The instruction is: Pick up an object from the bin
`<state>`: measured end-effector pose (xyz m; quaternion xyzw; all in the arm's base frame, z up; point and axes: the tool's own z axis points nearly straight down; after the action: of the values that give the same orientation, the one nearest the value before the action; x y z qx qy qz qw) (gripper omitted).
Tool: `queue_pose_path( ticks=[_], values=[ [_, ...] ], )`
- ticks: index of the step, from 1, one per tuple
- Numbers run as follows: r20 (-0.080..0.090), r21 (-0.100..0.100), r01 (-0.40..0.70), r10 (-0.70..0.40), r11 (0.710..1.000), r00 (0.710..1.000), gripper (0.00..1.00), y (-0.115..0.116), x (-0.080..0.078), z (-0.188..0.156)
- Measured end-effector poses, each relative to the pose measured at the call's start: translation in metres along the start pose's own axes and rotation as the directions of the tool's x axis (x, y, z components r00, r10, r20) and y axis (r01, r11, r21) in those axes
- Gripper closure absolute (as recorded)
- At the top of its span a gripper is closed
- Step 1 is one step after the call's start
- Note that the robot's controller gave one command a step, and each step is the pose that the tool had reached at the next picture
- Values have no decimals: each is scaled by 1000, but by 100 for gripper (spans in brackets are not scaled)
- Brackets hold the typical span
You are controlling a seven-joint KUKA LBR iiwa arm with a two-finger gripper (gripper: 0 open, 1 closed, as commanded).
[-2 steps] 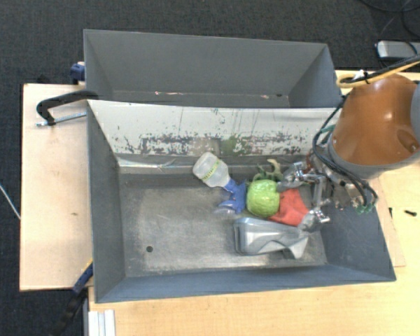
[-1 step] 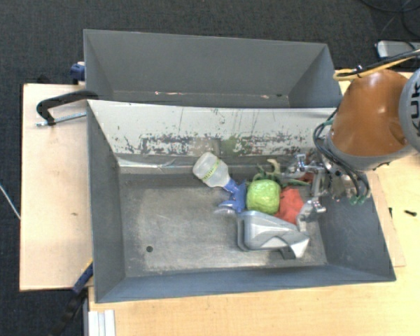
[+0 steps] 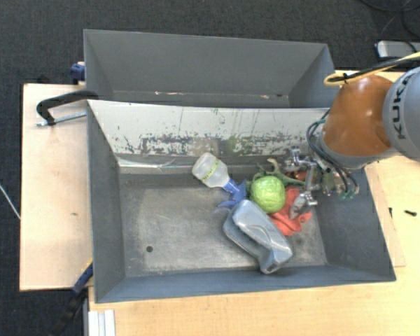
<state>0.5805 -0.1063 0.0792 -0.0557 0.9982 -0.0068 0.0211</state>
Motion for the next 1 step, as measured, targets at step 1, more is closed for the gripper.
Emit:
queue_pose_path(
  ticks=[1],
  values=[
    [-4, 0, 1, -1, 1000, 1000, 0, 0, 1, 2]
  ],
)
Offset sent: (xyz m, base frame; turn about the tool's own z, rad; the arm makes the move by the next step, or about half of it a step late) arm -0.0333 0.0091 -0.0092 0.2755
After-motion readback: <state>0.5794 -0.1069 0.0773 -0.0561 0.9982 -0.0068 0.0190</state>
